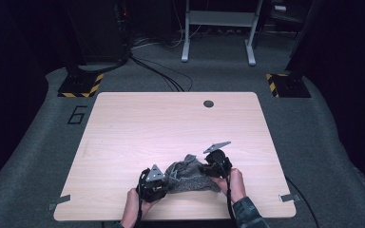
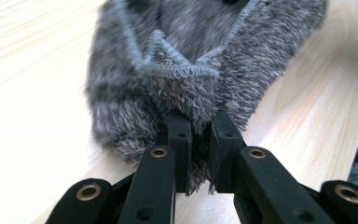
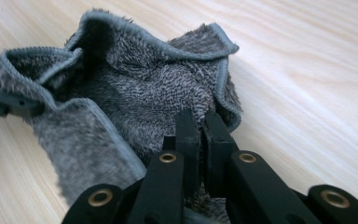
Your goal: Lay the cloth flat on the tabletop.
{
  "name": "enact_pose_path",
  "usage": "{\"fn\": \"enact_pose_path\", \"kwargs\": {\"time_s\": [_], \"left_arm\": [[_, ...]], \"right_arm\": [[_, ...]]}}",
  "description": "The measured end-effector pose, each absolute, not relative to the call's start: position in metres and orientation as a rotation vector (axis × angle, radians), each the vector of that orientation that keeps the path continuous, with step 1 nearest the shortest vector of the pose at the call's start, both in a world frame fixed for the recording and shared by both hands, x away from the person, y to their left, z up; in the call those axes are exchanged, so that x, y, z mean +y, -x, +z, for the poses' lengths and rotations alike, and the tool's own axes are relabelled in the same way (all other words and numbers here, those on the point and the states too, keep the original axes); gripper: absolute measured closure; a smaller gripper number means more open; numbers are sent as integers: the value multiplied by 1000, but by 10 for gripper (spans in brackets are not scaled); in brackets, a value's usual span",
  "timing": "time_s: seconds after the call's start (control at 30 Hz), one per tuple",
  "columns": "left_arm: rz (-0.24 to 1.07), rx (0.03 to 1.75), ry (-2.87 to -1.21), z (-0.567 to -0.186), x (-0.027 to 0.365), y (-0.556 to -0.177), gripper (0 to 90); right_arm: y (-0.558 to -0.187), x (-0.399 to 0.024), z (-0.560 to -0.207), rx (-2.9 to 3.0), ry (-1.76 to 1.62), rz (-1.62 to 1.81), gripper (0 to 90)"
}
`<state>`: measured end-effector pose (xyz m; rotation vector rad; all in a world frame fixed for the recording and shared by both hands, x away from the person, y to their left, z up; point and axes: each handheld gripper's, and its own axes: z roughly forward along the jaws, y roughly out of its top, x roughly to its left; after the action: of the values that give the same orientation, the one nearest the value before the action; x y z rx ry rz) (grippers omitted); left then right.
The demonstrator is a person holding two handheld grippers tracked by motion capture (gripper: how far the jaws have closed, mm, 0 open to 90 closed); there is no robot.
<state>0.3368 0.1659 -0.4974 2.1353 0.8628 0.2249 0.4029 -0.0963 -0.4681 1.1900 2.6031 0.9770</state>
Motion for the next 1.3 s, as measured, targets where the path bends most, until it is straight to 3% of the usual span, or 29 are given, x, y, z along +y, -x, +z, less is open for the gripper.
{"fn": "enact_pose_path", "kwargs": {"time_s": [0.43,0.5,0.53,0.57,0.67,0.73,0.83,1.03,1.2,1.3], "left_arm": [[227,934,-2105,-493,191,-367,773],[220,951,-2113,-497,191,-365,684],[207,960,-2108,-497,192,-363,550],[214,969,-2105,-497,193,-360,550],[240,994,-2071,-489,200,-351,353],[241,999,-2038,-482,204,-347,285],[280,978,-2030,-468,203,-342,256],[361,951,-2112,-467,171,-343,285],[353,988,-2156,-484,162,-348,611],[335,1002,-2140,-489,169,-349,745]], "right_arm": [[-392,-133,-464,2463,-1330,1006,867],[-389,-131,-473,2496,-1346,968,863],[-387,-130,-482,2526,-1345,927,834],[-387,-130,-482,2526,-1345,927,834],[-387,-137,-477,2527,-1341,968,696],[-390,-141,-469,2516,-1313,1005,604],[-395,-141,-456,2501,-1293,1007,528],[-409,-118,-458,2560,-1181,982,537],[-418,-97,-483,2618,-1140,847,688],[-417,-98,-492,2610,-1173,822,776]]}}
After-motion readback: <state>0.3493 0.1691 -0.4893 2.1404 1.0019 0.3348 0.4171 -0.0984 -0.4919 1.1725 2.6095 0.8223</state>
